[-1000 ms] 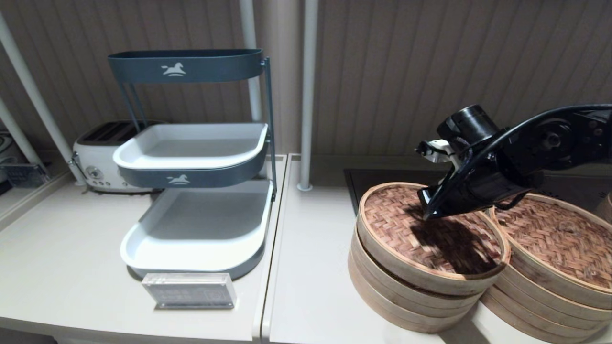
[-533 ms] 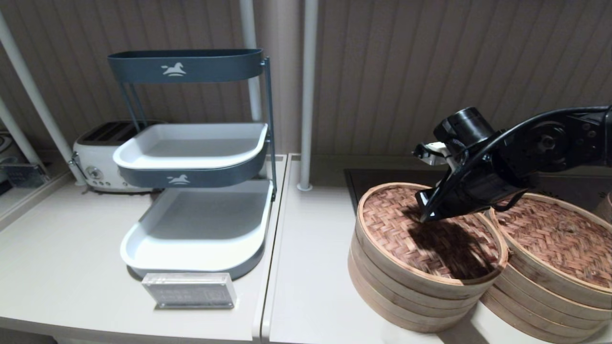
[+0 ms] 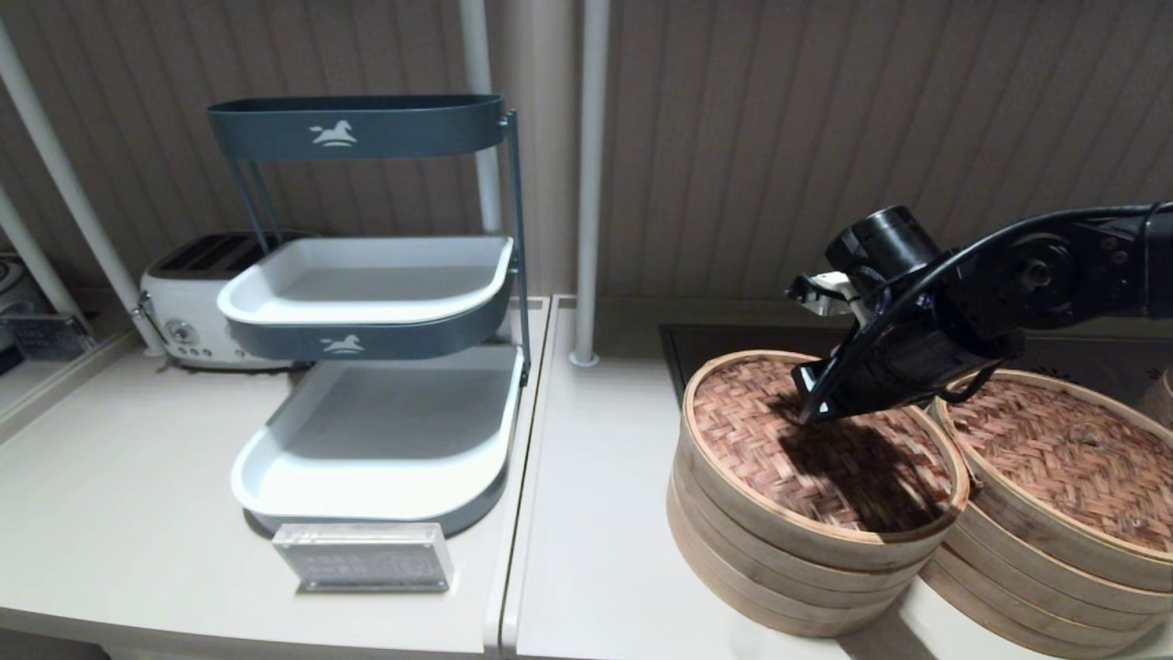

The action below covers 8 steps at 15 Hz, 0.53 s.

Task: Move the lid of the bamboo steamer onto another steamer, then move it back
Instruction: Put the steamer

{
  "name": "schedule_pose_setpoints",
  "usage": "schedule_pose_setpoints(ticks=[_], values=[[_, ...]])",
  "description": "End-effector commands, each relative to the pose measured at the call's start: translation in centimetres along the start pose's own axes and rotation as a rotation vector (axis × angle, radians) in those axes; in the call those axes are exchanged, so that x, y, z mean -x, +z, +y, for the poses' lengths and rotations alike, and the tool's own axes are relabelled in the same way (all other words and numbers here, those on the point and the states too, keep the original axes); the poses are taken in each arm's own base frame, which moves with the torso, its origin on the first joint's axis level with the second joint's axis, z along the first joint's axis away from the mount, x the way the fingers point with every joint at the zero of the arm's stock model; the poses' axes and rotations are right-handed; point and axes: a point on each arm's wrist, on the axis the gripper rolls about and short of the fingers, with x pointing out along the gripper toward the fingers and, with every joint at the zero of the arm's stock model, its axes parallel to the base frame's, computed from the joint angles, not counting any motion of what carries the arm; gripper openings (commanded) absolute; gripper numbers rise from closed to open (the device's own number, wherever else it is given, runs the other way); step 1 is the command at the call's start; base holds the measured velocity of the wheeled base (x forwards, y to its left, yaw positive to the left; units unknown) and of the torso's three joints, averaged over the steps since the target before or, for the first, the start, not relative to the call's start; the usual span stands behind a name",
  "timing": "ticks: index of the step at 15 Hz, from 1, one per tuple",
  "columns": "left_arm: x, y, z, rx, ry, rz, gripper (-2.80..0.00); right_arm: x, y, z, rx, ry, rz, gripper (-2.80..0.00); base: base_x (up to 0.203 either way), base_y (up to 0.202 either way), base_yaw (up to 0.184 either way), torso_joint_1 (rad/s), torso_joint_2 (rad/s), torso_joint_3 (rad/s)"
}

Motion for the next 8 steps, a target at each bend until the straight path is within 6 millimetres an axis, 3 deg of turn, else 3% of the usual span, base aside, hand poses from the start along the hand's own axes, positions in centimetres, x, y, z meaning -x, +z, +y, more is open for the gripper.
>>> schedule_pose_setpoints(ticks=[1, 8], values=[[-0.16, -0.78, 0.00, -0.001, 0.000, 0.025, -2.80, -0.21, 0.00, -0.11, -0.003, -0.005, 0.007, -2.80, 0.000, 0.000, 0.000, 0.000, 0.00, 0.000], [-0.15, -0.78, -0.01, 0.000, 0.000, 0.024, -2.80, -0.15, -0.30, 0.01, 0.001, -0.002, 0.014, -2.80, 0.000, 0.000, 0.000, 0.000, 0.00, 0.000]])
